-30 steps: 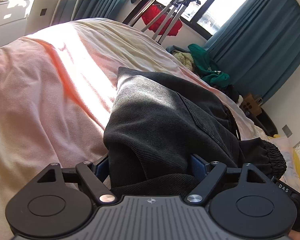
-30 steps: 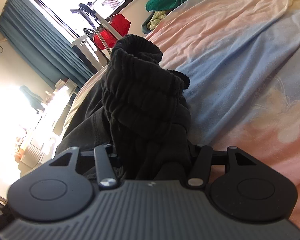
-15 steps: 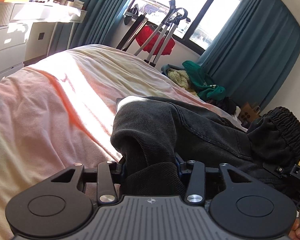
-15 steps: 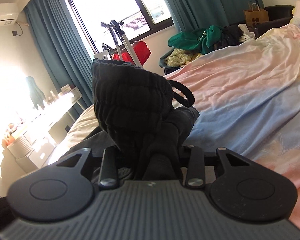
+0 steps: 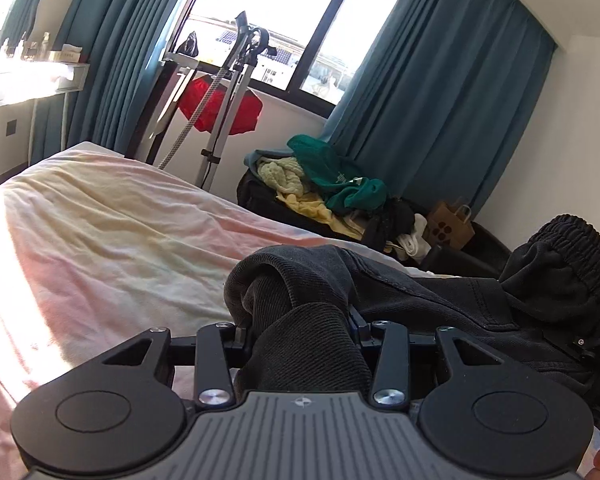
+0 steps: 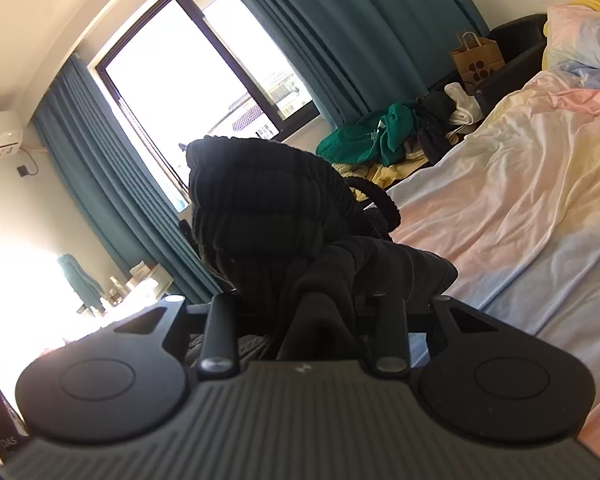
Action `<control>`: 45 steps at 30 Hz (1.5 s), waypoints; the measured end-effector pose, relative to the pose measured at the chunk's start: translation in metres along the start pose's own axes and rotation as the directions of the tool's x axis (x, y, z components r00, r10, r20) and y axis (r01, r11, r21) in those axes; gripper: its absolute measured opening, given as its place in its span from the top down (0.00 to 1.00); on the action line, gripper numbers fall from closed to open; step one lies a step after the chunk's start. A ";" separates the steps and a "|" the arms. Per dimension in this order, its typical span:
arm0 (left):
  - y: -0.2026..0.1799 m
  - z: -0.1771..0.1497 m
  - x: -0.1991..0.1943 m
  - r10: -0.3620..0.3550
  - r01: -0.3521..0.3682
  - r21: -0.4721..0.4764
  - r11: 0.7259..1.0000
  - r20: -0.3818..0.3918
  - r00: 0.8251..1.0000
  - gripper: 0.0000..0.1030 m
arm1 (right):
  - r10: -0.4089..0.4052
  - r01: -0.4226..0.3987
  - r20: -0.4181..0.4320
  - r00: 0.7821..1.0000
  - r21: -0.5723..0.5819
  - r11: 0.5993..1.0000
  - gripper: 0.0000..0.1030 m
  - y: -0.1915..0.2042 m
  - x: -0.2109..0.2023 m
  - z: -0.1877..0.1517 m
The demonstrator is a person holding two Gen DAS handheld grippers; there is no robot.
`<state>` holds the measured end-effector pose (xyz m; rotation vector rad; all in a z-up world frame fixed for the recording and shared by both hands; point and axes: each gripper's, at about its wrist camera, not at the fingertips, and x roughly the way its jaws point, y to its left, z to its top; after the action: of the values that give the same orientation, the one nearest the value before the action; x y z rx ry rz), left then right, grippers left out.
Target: Fold clothes
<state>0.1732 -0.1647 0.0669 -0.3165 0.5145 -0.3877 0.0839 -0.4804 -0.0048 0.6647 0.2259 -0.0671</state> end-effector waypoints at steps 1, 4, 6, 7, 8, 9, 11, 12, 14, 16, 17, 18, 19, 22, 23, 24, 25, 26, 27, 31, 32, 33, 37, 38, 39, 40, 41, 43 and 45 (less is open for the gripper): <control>-0.019 0.005 0.020 -0.021 0.021 0.013 1.000 0.001 1.000 0.58 | -0.009 0.009 0.014 1.000 0.001 1.000 0.65 -0.013 0.005 0.017; -0.076 0.011 0.080 -0.078 0.077 0.051 0.996 0.011 0.997 0.58 | -0.027 0.026 0.068 0.997 0.016 1.000 0.65 -0.056 0.021 0.063; -0.105 0.008 0.119 -0.102 0.101 0.060 0.993 0.009 0.995 0.58 | -0.052 0.053 0.116 0.992 -0.008 0.999 0.65 -0.082 0.031 0.083; -0.118 0.007 0.139 -0.115 0.114 0.063 0.991 0.004 0.993 0.58 | -0.058 0.061 0.137 0.989 -0.019 0.998 0.65 -0.094 0.036 0.091; -0.129 0.005 0.158 -0.128 0.128 0.067 0.989 -0.005 0.992 0.58 | -0.064 0.068 0.154 0.986 -0.022 0.997 0.65 -0.108 0.041 0.098; -0.139 0.002 0.176 -0.140 0.140 0.075 0.987 -0.012 0.990 0.58 | -0.072 0.077 0.165 0.984 -0.019 0.997 0.65 -0.122 0.047 0.102; -0.155 -0.007 0.205 -0.147 0.149 0.107 0.983 -0.027 0.989 0.58 | -0.098 0.100 0.171 0.980 -0.004 0.995 0.65 -0.150 0.061 0.109; -0.160 -0.014 0.219 -0.145 0.148 0.121 0.981 -0.039 0.989 0.58 | -0.111 0.111 0.164 0.980 0.007 0.994 0.65 -0.164 0.069 0.110; -0.164 -0.030 0.244 -0.130 0.140 0.143 0.980 -0.077 0.989 0.58 | -0.136 0.132 0.138 0.981 0.035 0.991 0.65 -0.191 0.082 0.105; -0.164 -0.048 0.268 -0.105 0.125 0.167 0.978 -0.122 0.987 0.58 | -0.183 0.175 0.094 0.979 0.086 0.981 0.65 -0.214 0.094 0.089; -0.161 -0.057 0.276 -0.090 0.115 0.182 0.977 -0.145 0.985 0.58 | -0.204 0.196 0.064 0.977 0.113 0.974 0.64 -0.224 0.098 0.079; -0.157 -0.066 0.281 -0.080 0.111 0.192 0.975 -0.163 0.983 0.57 | -0.224 0.218 0.029 0.974 0.141 0.966 0.64 -0.234 0.103 0.067; -0.151 -0.073 0.284 -0.074 0.111 0.205 0.972 -0.179 0.981 0.57 | -0.237 0.235 -0.005 0.971 0.153 0.960 0.64 -0.243 0.106 0.052; -0.134 -0.091 0.283 -0.071 0.126 0.251 0.960 -0.220 0.973 0.52 | -0.259 0.264 -0.058 0.964 0.142 0.954 0.63 -0.256 0.103 0.019; -0.131 -0.093 0.278 -0.067 0.128 0.264 0.956 -0.229 0.971 0.50 | -0.263 0.272 -0.075 0.962 0.155 0.950 0.61 -0.260 0.100 0.010; -0.127 -0.095 0.273 -0.063 0.130 0.277 0.952 -0.239 0.969 0.48 | -0.266 0.280 -0.098 0.959 0.180 0.943 0.56 -0.264 0.097 0.003; -0.124 -0.098 0.267 -0.059 0.133 0.290 0.948 -0.248 0.967 0.44 | -0.267 0.289 -0.126 0.956 0.212 0.934 0.52 -0.269 0.093 -0.004; -0.121 -0.100 0.262 -0.056 0.135 0.302 0.944 -0.257 0.965 0.39 | -0.258 0.290 -0.151 0.954 0.254 0.923 0.45 -0.275 0.090 -0.012; -0.118 -0.102 0.257 -0.051 0.137 0.315 0.939 -0.266 0.963 0.36 | -0.237 0.283 -0.176 0.955 0.313 0.907 0.42 -0.283 0.087 -0.019; -0.116 -0.104 0.226 -0.037 0.154 0.390 0.908 -0.292 0.956 0.27 | -0.210 0.287 -0.217 0.953 0.436 0.853 0.41 -0.288 0.068 -0.016; -0.120 -0.101 0.213 -0.039 0.159 0.409 0.899 -0.285 0.958 0.23 | -0.226 0.309 -0.235 0.945 0.426 0.850 0.41 -0.282 0.063 -0.012; -0.125 -0.096 0.199 -0.046 0.161 0.420 0.893 -0.271 0.962 0.23 | -0.248 0.333 -0.252 0.935 0.395 0.856 0.41 -0.274 0.057 -0.005; -0.141 -0.078 0.140 -0.077 0.169 0.462 0.871 -0.212 0.974 0.20 | -0.346 0.385 -0.228 0.910 0.155 0.910 0.41 -0.221 0.019 0.026; -0.146 -0.073 0.126 -0.085 0.171 0.472 0.865 -0.197 0.977 0.18 | -0.358 0.387 -0.214 0.909 0.114 0.915 0.41 -0.208 0.008 0.033; -0.150 -0.068 0.111 -0.094 0.172 0.482 0.859 -0.182 0.979 0.17 | -0.359 0.381 -0.198 0.912 0.082 0.921 0.41 -0.195 -0.003 0.040; -0.154 -0.064 0.096 -0.102 0.173 0.493 0.853 -0.168 0.981 0.14 | -0.352 0.367 -0.180 0.918 0.058 0.928 0.40 -0.182 -0.014 0.046; -0.158 -0.059 0.082 -0.111 0.174 0.503 0.847 -0.153 0.982 0.11 | -0.350 0.359 -0.159 0.923 0.029 0.933 0.40 -0.168 -0.025 0.051; -0.167 -0.050 0.053 -0.128 0.175 0.523 0.834 -0.124 0.984 0.04 | -0.351 0.349 -0.111 0.930 -0.036 0.936 0.40 -0.139 -0.046 0.062; -0.169 -0.043 0.024 -0.146 0.180 0.526 0.831 -0.106 0.984 0.00 | -0.351 0.343 -0.068 0.934 -0.097 0.934 0.40 -0.111 -0.066 0.068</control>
<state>0.1222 -0.3324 0.0868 0.1988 0.4193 -0.6916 0.0172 -0.6107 -0.0050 0.5381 0.4246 -0.3687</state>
